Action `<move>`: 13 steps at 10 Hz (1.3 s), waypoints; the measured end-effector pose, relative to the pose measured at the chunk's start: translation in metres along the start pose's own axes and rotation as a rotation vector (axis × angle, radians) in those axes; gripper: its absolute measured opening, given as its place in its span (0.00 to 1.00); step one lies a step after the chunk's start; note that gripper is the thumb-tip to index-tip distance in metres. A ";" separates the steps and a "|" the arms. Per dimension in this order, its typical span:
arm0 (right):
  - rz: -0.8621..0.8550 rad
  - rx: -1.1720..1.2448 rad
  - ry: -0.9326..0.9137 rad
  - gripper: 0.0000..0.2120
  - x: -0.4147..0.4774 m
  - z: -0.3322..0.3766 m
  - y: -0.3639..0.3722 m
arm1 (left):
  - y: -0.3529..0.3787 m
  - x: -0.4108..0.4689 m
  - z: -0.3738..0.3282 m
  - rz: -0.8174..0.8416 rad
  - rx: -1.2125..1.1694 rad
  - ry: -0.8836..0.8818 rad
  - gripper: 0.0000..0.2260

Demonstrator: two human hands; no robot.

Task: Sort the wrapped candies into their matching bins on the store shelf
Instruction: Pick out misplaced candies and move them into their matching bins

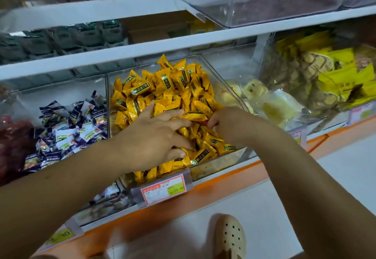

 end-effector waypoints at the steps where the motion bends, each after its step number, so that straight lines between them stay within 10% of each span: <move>1: -0.031 -0.075 0.031 0.14 0.013 0.002 0.028 | -0.004 -0.007 0.004 0.033 -0.025 -0.048 0.20; 3: -0.383 0.137 0.174 0.15 0.011 0.001 0.025 | -0.004 -0.024 0.012 0.058 -0.060 -0.163 0.16; 5: -0.351 0.099 0.157 0.24 0.015 0.006 0.024 | -0.003 -0.028 0.014 0.051 -0.082 -0.221 0.16; 8: -0.354 0.077 0.125 0.19 0.013 0.012 0.017 | -0.036 -0.004 -0.014 -0.470 -0.046 -0.272 0.17; 11: -0.258 0.127 0.081 0.19 0.024 0.011 0.027 | -0.010 0.063 0.009 -0.142 0.087 -0.545 0.10; 13: -0.358 0.195 0.114 0.13 0.019 0.007 0.013 | -0.019 0.037 0.024 -0.240 -0.399 -0.472 0.10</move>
Point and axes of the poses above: each hand's wrist, its own x-axis towards the middle knuckle, its own y-axis out of the palm, z = x × y, the point moved 6 cm from there along x, towards the middle knuckle, and after that the axes turned 9 degrees about -x, right-handed, at the moved point
